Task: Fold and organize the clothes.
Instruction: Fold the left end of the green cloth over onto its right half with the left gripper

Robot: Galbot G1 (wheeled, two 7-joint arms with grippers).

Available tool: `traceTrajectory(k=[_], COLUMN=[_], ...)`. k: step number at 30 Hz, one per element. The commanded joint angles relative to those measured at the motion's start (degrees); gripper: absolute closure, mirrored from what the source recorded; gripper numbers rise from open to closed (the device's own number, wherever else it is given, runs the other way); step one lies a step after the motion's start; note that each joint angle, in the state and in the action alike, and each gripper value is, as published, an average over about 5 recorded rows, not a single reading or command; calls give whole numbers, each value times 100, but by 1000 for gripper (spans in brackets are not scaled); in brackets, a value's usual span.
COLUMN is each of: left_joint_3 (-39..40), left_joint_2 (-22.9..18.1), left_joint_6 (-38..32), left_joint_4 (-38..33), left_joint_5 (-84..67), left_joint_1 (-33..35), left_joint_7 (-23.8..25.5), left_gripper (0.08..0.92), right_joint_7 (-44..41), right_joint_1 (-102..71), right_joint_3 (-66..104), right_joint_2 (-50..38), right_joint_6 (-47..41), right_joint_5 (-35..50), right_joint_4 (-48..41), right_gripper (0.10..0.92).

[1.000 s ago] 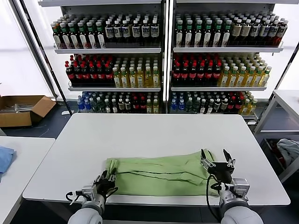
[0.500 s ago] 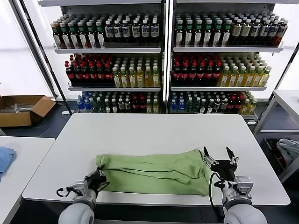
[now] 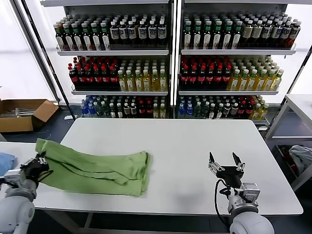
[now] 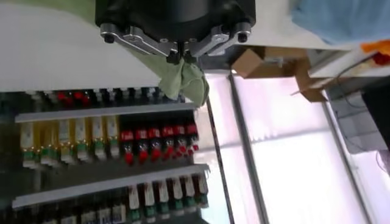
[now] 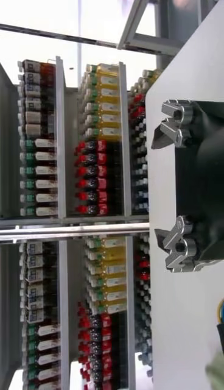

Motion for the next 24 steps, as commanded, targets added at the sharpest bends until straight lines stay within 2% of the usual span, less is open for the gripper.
traceTrajectory(k=[1,7,13,17,24], left_joint_3=[565,1872,2631,2873,3089], left_joint_2=[-1,-756,-1381,-1533,-1550], left_joint_6=[90,195,202,234,275], left_joint_4=[-869,-816,-382,-119,-33], left_joint_5=[128,568,804,837,912], left_joint_1=[172,54,-154,-322,-396], left_joint_7=[26,25,12,-6,4], left_gripper=[902,902,902,902,902], right_joint_7=[1,-32,-25,-22,-6], right_joint_1=[-181,-416,-594,-719,-882], right_joint_3=[-22,44,-14,-38,-60], right_joint_2=[45,26,98,174,312], right_joint_6=[-1,16,20,58,152], right_joint_5=[-169,-300,-441,-494,-568], right_joint_4=[212,351,417,422,379], right_gripper=[203,203,203,203,203])
